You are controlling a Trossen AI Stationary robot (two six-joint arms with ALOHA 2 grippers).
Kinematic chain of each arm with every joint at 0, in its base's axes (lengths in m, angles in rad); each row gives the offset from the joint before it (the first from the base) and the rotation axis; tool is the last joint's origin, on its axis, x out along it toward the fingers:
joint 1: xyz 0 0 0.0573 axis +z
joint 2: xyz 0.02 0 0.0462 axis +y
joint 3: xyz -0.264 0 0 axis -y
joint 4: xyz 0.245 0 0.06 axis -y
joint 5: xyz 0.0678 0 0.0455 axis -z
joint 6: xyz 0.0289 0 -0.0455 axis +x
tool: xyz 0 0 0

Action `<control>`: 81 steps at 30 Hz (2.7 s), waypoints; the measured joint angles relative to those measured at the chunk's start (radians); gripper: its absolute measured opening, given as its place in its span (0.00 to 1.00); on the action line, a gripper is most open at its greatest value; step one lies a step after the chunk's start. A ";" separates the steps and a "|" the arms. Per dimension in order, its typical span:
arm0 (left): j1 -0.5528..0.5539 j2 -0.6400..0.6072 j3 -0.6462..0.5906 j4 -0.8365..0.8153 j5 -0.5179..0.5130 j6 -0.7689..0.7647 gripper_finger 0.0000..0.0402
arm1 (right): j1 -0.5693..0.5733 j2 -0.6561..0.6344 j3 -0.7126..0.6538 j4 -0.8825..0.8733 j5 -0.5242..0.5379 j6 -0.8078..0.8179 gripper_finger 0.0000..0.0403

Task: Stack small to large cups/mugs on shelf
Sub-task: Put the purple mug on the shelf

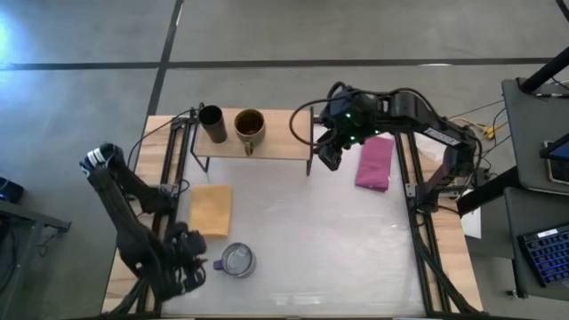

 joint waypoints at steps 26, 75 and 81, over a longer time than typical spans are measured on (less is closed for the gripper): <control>-0.024 0.213 -0.036 0.117 -0.034 -0.039 0.47 | 0.026 0.004 -0.028 -0.023 -0.003 -0.026 0.43; 0.062 0.188 -0.128 0.307 -0.010 0.190 0.18 | 0.026 0.004 -0.065 -0.060 0.023 0.007 0.43; 0.088 0.115 -0.128 0.234 0.005 0.180 0.18 | 0.026 0.001 -0.065 -0.070 0.024 0.006 0.43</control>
